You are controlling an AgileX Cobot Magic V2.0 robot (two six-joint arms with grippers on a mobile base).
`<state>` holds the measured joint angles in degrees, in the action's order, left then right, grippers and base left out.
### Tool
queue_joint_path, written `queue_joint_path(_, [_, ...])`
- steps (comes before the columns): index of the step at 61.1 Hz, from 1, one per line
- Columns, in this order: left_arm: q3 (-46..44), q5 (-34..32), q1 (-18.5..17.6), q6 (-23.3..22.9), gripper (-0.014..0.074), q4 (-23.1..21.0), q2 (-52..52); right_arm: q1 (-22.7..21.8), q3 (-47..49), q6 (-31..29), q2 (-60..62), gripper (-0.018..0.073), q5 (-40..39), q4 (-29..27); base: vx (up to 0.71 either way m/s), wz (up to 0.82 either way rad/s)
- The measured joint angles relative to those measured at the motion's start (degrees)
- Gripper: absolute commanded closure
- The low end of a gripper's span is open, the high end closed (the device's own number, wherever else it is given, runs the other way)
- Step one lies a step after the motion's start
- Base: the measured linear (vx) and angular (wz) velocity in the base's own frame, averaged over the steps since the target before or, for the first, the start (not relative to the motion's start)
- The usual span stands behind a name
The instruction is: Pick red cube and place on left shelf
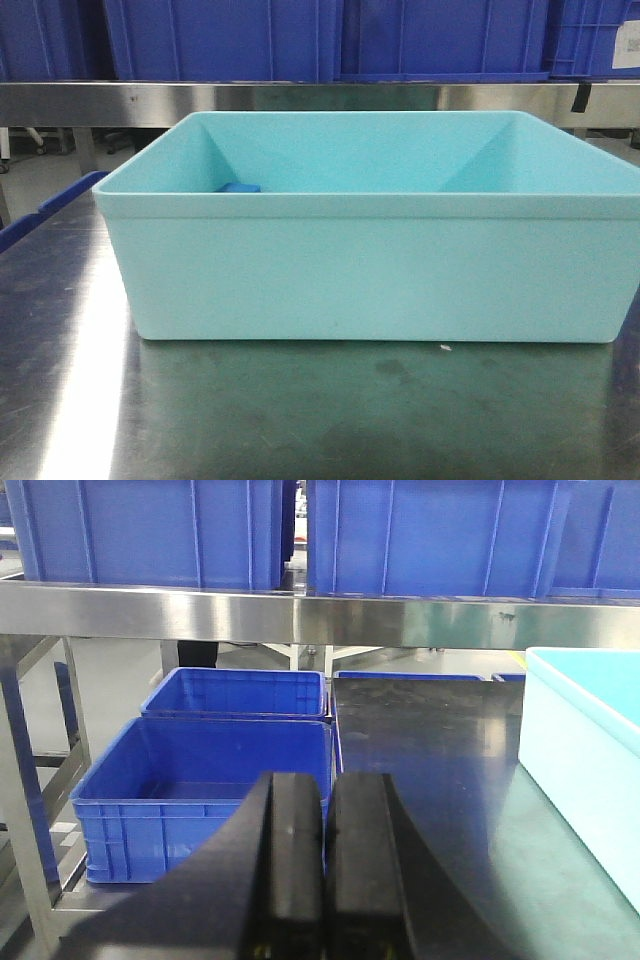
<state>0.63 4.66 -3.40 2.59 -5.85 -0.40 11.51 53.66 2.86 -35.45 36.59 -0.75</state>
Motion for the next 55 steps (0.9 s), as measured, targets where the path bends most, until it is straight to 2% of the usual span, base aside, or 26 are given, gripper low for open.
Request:
queue_joint_path(14, [0.0,0.0,0.0,0.0,0.0495,0.0,0.0,14.3,15.1,0.0,-18.8,0.0489,5.2,-0.1,0.00,0.00])
queue_joint_path(18, [0.0,0.0,0.0,0.0,0.0495,0.0,0.0,17.5,17.7,0.0,-24.3,0.0442,5.3,-0.1,0.00,0.00])
queue_joint_path(24, [0.0,0.0,0.0,0.0,0.0495,0.0,0.0,21.6,20.9,0.0,-32.3,0.0309,5.3,-0.2,0.00,0.00])
queue_joint_path(31, [0.0,0.0,0.0,0.0,0.0495,0.0,0.0,23.5,23.1,1.2,-39.9,0.0140,5.3,-0.6,0.00,0.00])
queue_joint_path(35, [0.0,0.0,0.0,0.0,0.0495,0.0,0.0,23.8,23.9,3.1,-43.5,0.0088,5.3,-0.7,0.00,0.00])
queue_joint_path(55, [0.0,0.0,0.0,0.0,0.0495,0.0,0.0,23.8,24.9,16.0,-54.2,0.0071,5.3,-0.7,0.00,0.00])
